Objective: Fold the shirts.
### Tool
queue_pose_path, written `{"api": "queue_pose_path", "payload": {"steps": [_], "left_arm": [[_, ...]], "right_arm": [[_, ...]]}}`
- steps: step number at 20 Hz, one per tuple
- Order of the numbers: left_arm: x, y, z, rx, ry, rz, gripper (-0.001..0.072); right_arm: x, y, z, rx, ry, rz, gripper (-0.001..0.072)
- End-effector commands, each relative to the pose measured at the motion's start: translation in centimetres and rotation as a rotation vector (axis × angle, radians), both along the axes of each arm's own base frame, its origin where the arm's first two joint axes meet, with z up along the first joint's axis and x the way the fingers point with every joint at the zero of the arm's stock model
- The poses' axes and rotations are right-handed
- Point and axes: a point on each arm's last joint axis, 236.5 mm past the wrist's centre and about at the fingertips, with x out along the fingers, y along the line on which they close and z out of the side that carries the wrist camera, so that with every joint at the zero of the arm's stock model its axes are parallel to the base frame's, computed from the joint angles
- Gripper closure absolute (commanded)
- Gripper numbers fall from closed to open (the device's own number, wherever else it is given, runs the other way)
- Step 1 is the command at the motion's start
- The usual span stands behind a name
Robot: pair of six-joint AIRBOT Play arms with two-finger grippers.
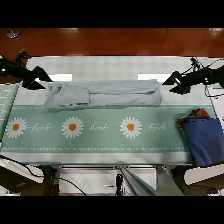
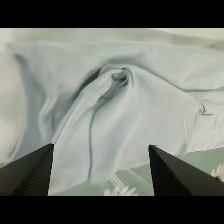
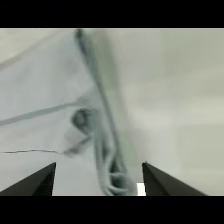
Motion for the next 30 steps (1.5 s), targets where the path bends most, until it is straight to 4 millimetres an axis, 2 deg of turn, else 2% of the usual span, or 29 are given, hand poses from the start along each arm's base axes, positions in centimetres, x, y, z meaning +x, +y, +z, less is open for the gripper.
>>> {"api": "queue_pose_path", "payload": {"steps": [1, 3, 4, 8, 11, 12, 13, 14, 15, 16, 17, 19, 22, 23, 25, 26, 28, 30], "left_arm": [[0.8, 2.5, 4.2, 0.088, -0.164, 0.125, 0.0003], [1.3, 1.5, 6.4, 0.149, -0.317, 0.185, 0.0003], [0.8, 0.2, 6.9, 0.166, -0.365, 0.174, 0.0003], [-3.8, -8.3, 5.4, 0.155, -0.379, -0.04, 0.0004], [-4.7, -14.2, 5.7, 0.077, -0.386, -0.118, 0.0004], [-4.5, -15.6, 5.9, 0.076, -0.412, -0.14, 0.0004], [-4.3, -16.8, 6.1, 0.075, -0.435, -0.159, 0.0005], [-4.3, -18.1, 6.3, 0.07, -0.455, -0.178, 0.0007], [-4.3, -19.4, 6.6, 0.057, -0.469, -0.192, 0.0012], [-4.6, -20.8, 6.7, 0.032, -0.471, -0.208, 0.0157], [-5.1, -22.1, 6.8, 0.007, -0.466, -0.225, 0.0678], [-6.2, -25.4, 7.7, -0.078, -0.463, -0.254, 0.0678], [-8.8, -30.9, 8.1, -0.117, -0.506, -0.393, 0.0679], [-9.1, -31.8, 7.6, -0.109, -0.494, -0.396, 0.0679], [-7.8, -31.5, 6.1, -0.075, -0.409, -0.302, 0.0679], [-7.5, -32.1, 5.8, -0.085, -0.386, -0.309, 0.068], [-8.2, -34.5, 5.1, -0.101, -0.329, -0.387, 0.068], [-9.9, -38.0, 3.8, -0.113, -0.284, -0.467, 0.068]], "right_arm": [[-1.8, -2.5, -0.8, -0.003, 0.053, -0.041, 0.0085], [-1.4, -1.0, -1.7, 0.05, 0.048, -0.037, 0.0085], [-1.2, 0.3, -2.2, 0.089, 0.047, -0.022, 0.0085], [-0.7, 5.2, -3.9, 0.163, 0.069, 0.039, 0.0086], [-0.8, 7.5, -4.4, 0.156, 0.074, 0.083, 0.0103], [-1.0, 8.3, -4.4, 0.157, 0.078, 0.103, 0.0181], [-1.3, 8.9, -4.3, 0.159, 0.083, 0.125, 0.0346], [-1.5, 9.5, -4.2, 0.16, 0.077, 0.152, 0.0598], [-1.9, 9.9, -3.6, 0.163, 0.069, 0.185, 0.0694], [-2.2, 10.1, -2.6, 0.166, 0.055, 0.219, 0.0695], [-2.7, 9.9, -1.2, 0.158, 0.035, 0.249, 0.0694], [-4.1, 8.8, 2.4, 0.087, -0.009, 0.311, 0.0695], [-6.7, 8.3, 9.6, -0.026, -0.178, 0.375, 0.0694], [-8.2, 8.0, 11.8, -0.07, -0.232, 0.383, 0.0695], [-11.7, 7.7, 15.4, -0.154, -0.324, 0.385, 0.0694], [-13.4, 8.0, 17.0, -0.168, -0.364, 0.374, 0.0695], [-16.5, 8.5, 19.6, -0.182, -0.43, 0.337, 0.0694], [-19.4, 9.6, 21.4, -0.169, -0.476, 0.34, 0.0695]]}}
